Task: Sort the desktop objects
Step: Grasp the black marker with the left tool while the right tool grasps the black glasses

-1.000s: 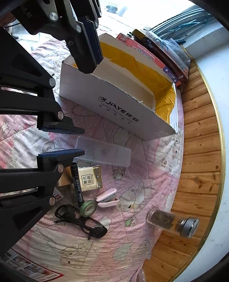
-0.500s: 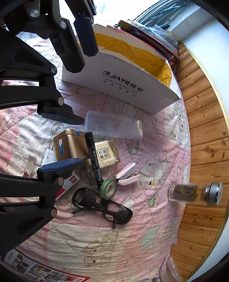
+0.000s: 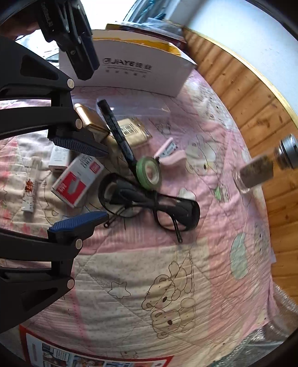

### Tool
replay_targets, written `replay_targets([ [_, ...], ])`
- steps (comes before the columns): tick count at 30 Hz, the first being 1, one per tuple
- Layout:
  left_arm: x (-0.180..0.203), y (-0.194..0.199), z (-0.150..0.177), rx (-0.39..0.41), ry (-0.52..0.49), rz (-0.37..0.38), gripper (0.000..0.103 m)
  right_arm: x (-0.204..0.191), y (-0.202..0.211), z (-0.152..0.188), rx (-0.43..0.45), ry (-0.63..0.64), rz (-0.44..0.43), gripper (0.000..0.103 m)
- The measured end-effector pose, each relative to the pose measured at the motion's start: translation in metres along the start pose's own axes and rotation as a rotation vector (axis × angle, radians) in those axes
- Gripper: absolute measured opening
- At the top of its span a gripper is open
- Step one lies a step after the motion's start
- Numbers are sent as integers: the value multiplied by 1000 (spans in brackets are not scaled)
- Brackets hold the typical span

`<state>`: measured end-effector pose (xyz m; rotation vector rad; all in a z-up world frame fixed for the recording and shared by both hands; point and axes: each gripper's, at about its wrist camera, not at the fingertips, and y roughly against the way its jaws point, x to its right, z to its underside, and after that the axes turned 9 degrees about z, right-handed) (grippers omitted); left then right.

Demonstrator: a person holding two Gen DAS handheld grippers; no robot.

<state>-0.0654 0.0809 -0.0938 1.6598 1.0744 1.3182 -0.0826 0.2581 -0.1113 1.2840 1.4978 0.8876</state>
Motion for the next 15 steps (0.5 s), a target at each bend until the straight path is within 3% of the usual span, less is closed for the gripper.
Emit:
replay_targets([
  [5, 5, -22, -14, -24, -15, -5, 45, 13, -17, -18, -12, -56, -42, 60],
  [15, 23, -75, -33, -96, -167, -56, 45, 26, -62, -49, -58, -61, -28, 60],
])
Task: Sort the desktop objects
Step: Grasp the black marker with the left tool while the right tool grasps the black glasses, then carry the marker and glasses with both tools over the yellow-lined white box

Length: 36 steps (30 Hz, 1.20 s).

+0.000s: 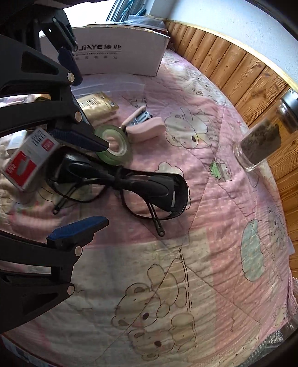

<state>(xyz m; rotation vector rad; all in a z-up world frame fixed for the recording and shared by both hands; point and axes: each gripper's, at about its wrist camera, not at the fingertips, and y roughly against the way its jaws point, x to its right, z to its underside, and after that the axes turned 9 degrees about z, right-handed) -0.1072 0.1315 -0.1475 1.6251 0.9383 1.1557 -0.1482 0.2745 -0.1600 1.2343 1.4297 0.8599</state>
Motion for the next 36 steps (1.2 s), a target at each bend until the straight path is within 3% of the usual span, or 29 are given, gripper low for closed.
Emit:
replay_targets([
  [4, 0, -11, -2, -10, -12, 19, 40, -2, -13, -8, -7, 38, -8, 52],
  [5, 1, -12, -1, -2, -22, 18, 31, -4, -14, -10, -4, 56, -1, 49],
  [8, 4, -12, -1, 11, -55, 31, 20, -12, -17, -13, 21, 111, 39, 38],
  [12, 7, -9, -3, 24, -71, 45, 13, -9, -19, -18, 49, 127, 26, 27],
  [13, 8, -7, -3, 27, -71, 53, 13, -7, -18, -19, 46, 113, 4, 18],
  [15, 6, -2, -2, 34, -63, 63, 13, -6, -12, -18, 49, 98, -8, 15],
  [23, -4, 29, 5, 91, -12, 84, 13, -14, 14, -4, 84, 112, 2, 14],
  [36, -17, 84, 41, 209, 50, 121, 13, -58, 59, 24, 142, 215, 48, 14],
])
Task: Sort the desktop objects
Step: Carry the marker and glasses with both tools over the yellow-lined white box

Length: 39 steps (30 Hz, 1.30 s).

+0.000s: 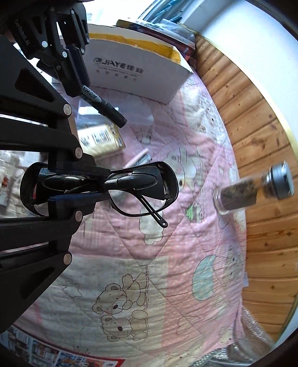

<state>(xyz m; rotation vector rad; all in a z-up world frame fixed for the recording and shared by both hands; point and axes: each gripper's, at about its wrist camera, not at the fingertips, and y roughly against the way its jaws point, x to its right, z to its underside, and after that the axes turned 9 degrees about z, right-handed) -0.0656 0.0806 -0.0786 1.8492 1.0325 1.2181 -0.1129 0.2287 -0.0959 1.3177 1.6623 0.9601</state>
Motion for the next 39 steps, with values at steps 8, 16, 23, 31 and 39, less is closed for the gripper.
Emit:
replay_targets([
  [8, -15, 40, 17, 80, 48, 7, 13, -35, 30, 7, 32, 70, -10, 14],
  [16, -39, 77, 34, 159, 120, 17, 13, -80, 54, 11, 55, 163, -38, 14],
  [23, -67, 104, 50, 228, 203, 17, 13, -124, 69, 14, 63, 258, -65, 14],
  [31, -102, 132, 71, 297, 302, 3, 13, -173, 83, 20, 75, 379, -93, 14],
  [39, -134, 160, 84, 345, 384, -124, 13, -224, 103, 22, 110, 498, -133, 14],
])
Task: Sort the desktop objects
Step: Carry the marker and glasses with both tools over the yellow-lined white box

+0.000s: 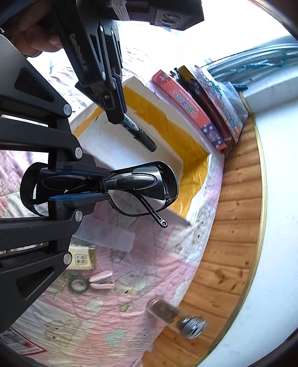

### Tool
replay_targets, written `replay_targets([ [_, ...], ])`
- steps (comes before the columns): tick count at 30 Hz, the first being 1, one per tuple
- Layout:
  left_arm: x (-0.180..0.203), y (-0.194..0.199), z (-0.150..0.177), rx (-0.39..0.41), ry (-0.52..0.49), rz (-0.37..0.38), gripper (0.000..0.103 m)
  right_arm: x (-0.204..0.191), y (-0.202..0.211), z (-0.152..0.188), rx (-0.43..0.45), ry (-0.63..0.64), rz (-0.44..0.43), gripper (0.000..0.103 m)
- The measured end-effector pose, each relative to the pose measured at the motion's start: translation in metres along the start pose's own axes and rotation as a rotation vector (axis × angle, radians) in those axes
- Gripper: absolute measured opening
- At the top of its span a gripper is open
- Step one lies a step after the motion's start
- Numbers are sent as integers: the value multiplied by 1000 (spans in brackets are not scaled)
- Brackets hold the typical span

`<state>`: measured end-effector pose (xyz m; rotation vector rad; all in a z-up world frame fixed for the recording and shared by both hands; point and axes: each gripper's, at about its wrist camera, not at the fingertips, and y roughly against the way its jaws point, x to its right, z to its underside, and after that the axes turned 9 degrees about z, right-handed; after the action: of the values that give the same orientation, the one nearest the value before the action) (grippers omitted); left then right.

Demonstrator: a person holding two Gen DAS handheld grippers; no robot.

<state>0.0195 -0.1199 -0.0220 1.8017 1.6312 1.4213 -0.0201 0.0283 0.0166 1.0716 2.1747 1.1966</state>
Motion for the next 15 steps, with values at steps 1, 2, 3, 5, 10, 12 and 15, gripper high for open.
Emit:
replay_targets([
  [1, -4, 3, -1, 9, 7, -11, 13, -6, 1, -3, 5, 16, -5, 14],
  [2, -8, 6, -2, 15, 16, -16, 13, -13, 3, -7, 9, 29, -10, 14],
  [3, -12, 8, -3, 21, 24, -23, 13, -19, 3, -10, 11, 41, -18, 14],
  [5, -18, 13, -5, 31, 35, -37, 13, -28, 3, -17, 16, 62, -29, 14],
  [10, -31, 15, -8, 39, 73, -58, 13, -51, -2, -31, 11, 104, -56, 14],
  [12, -37, 16, -9, 43, 89, -61, 13, -58, -7, -36, 4, 119, -65, 14],
  [15, -45, 16, -11, 43, 111, -54, 13, -66, -13, -42, -7, 133, -76, 14],
])
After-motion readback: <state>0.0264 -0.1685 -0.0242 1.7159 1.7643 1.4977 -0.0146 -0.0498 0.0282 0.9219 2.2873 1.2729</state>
